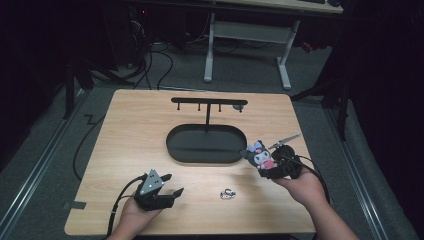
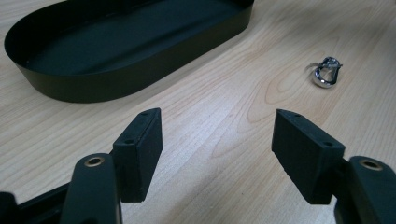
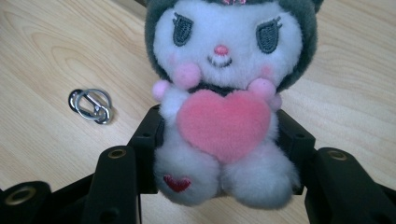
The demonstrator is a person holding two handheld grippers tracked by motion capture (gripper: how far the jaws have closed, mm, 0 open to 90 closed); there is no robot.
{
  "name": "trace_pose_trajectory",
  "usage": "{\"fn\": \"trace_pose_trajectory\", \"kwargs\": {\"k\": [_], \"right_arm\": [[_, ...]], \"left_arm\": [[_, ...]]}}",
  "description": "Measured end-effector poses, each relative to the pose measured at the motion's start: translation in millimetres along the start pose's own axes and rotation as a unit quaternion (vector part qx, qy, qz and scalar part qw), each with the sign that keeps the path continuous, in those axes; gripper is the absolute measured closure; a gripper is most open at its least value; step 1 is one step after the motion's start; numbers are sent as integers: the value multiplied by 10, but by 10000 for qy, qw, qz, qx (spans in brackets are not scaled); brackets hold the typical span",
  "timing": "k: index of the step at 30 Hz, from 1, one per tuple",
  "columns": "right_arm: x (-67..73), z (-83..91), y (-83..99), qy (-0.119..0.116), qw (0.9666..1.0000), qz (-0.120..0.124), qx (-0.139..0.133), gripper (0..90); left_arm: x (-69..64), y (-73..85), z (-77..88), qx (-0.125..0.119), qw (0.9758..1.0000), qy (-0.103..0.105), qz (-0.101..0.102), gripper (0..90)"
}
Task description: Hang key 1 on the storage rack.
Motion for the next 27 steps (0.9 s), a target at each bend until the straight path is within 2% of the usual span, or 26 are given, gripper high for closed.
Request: {"fn": "trace_pose_trajectory", "kwargs": {"k": [8,10,27], "right_arm": [[47,65,-137,6,10000,70,-60,477],[50,71,-156,21,9999,79,-62,477],[135,239,-501,-103,9998,96,-142,477]], "left_arm": [[47,12,5,-231,9997,-65,-57,331],[54,25,-3,-267,9996,-47,-12,328],[100,46,-20,-237,9996,38,147,323]]}}
Point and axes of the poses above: each handheld gripper's, and its own axes: z roughly backward along the jaws, y roughly out of its underside, x roughly to its left, the point moved 4 cm from there along -z, roughly forward along the jaws, and after that the axes turned 14 degrees about -y, right-handed, at the moved point
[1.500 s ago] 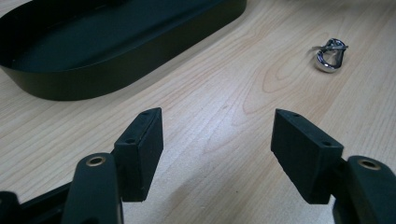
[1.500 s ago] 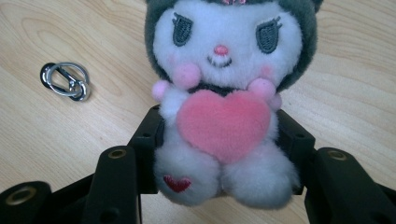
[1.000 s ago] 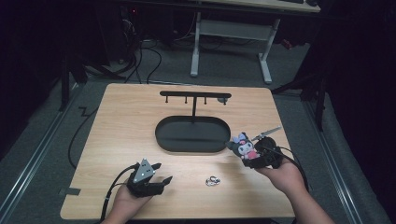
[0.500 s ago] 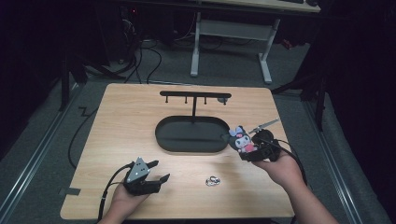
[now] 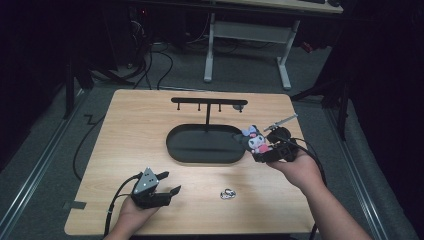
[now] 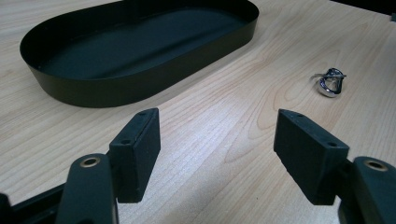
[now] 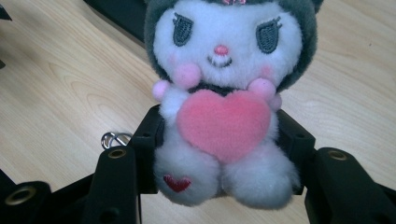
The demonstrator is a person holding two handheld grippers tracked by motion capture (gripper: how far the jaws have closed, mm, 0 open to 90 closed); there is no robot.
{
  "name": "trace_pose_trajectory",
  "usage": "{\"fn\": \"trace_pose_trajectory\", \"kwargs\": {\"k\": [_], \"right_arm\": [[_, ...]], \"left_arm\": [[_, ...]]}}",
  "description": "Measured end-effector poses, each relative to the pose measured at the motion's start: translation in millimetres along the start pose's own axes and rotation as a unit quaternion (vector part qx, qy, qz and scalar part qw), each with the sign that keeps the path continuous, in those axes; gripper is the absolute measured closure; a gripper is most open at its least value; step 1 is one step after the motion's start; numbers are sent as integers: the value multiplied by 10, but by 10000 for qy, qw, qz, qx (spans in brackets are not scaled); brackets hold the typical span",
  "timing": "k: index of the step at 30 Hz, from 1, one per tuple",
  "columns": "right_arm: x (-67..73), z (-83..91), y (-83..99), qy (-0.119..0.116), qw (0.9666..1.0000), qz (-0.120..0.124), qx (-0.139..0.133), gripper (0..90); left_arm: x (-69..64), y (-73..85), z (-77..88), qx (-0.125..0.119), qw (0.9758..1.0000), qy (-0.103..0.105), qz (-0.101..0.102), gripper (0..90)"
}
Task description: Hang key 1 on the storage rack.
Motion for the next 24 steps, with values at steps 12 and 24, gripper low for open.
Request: {"fn": "trace_pose_trajectory", "kwargs": {"k": [12,24], "right_arm": [[71,108,-286,8,9999,60,-81,477],[82,246,-487,108,9997,88,-205,477]], "left_arm": [[-2,-63,45,27,10000,40,60,323],[-15,-99,83,-20,10000,61,-21,306]]}}
Point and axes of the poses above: each handheld gripper's, and its own axes: z roughly backward along the jaws, y roughly out of its underside, x roughly to its left, the point moved 4 cm from there along -z, roughly forward along the jaws, and after that the axes turned 14 degrees about -y, right-handed, at the moved point
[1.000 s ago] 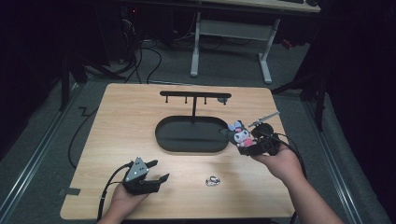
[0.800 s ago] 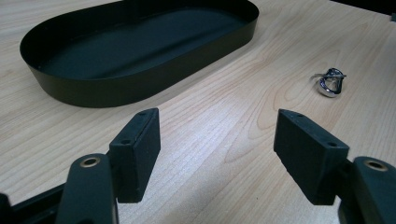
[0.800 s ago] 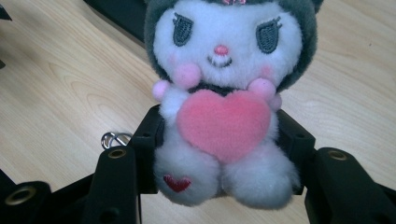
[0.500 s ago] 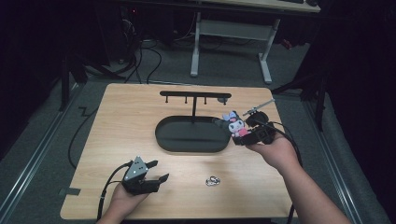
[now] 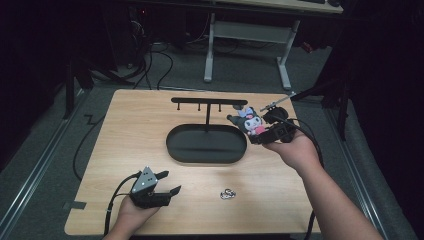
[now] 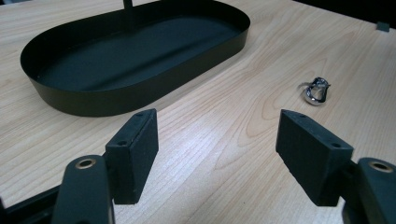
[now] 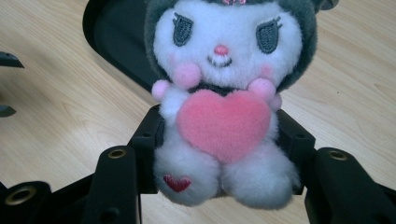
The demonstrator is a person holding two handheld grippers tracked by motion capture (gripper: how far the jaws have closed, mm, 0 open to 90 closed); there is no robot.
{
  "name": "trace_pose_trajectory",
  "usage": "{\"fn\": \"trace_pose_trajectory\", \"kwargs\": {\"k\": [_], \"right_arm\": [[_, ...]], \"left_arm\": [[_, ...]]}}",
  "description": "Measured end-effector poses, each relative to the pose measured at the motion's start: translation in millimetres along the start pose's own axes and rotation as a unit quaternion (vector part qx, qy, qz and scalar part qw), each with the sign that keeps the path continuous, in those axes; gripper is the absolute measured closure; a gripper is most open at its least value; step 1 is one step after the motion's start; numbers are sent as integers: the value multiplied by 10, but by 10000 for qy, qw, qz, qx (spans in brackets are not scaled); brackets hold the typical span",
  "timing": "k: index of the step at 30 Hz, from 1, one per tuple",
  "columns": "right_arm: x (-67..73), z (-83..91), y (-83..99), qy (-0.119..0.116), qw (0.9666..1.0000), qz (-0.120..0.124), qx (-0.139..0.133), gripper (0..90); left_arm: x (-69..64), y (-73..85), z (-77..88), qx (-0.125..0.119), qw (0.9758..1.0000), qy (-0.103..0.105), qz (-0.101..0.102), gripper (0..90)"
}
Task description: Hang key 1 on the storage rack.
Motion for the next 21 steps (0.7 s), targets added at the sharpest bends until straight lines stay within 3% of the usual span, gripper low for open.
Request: {"fn": "trace_pose_trajectory", "kwargs": {"k": [12,21], "right_arm": [[48,77,-194,95,9999,47,-43,477],[5,64,-304,242,9996,34,-124,477]], "left_arm": [[-32,35,-27,101,9998,61,-161,323],[-67,61,-52,208,9991,108,-348,328]]}}
Point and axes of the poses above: each handheld gripper's, and its own axes: z roughly backward along the jaws, y roughly out of its underside, x roughly to its left, the point moved 4 cm from there along -z, roughly forward along the jaws, and after that the axes turned 14 degrees about -y, right-handed, at the moved point
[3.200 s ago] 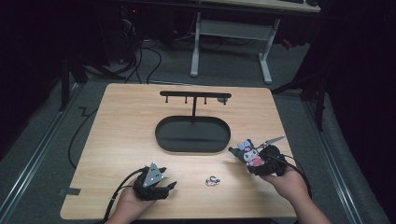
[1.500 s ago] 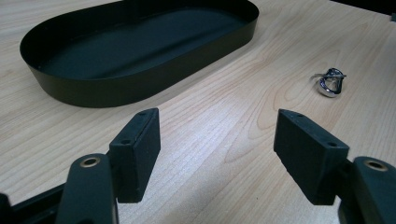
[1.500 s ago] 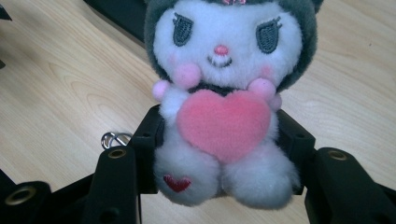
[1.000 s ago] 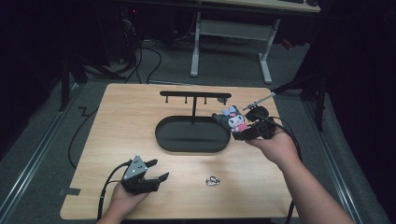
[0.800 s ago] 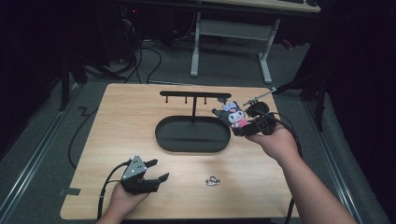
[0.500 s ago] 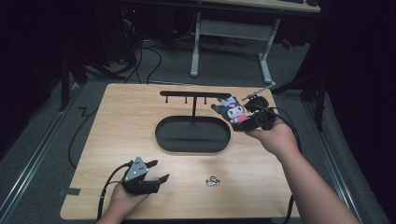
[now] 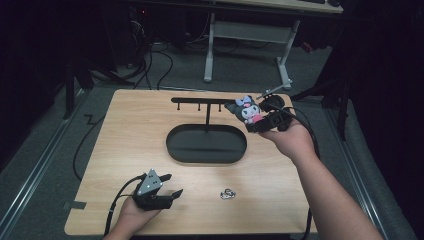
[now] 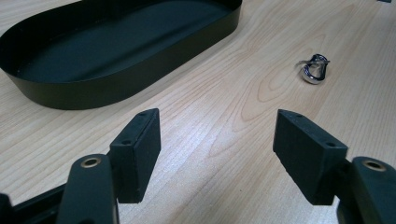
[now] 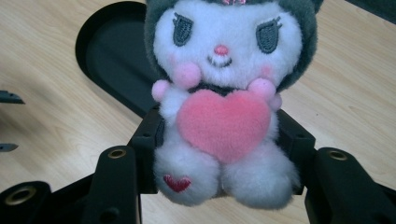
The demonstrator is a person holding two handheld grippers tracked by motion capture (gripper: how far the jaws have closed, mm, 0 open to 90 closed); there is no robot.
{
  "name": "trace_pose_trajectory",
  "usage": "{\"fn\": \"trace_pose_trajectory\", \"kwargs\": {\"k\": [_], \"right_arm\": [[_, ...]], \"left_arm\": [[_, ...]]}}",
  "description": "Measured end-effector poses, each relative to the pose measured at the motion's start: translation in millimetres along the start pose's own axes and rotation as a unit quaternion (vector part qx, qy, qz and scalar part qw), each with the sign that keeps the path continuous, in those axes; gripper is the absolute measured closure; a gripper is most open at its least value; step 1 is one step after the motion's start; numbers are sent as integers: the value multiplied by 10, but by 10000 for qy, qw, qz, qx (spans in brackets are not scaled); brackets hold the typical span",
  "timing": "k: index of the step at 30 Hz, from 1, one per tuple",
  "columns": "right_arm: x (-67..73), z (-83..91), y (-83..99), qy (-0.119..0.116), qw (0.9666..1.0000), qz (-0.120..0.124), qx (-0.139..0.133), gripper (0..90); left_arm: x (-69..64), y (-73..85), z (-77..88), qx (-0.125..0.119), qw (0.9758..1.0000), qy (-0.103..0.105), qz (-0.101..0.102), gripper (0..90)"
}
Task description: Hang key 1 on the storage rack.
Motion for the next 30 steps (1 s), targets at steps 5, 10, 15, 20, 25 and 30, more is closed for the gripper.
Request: {"fn": "trace_pose_trajectory", "kwargs": {"k": [5,10,15,20,25,30], "right_arm": [[-82,-3,6,107,9999,-69,-39,476],[-167,5,91,169,9997,-160,-47,476],[-229,-9,215,175,9996,-231,-51,476],[-280,-88,335,148,9995,-273,-26,475],[-307,-192,422,137,9993,-335,44,475],[-321,-287,456,108,9994,-334,63,473]], "left_arm": [[-1,3,-2,19,10000,15,-3,327],[-7,4,-5,14,10000,34,4,325],[-18,8,-19,46,10000,47,-20,325],[-35,18,-34,109,9999,74,-58,325],[-54,28,-47,142,9998,102,-113,324],[-70,34,-60,169,9996,132,-160,323]]}}
Point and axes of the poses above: each handheld gripper's, and its own axes: z roughly backward along the jaws, y roughly out of its underside, x roughly to its left, the point moved 4 cm from there along -z, roughly forward along the jaws, and after that the axes turned 14 degrees about -y, right-handed, at the moved point
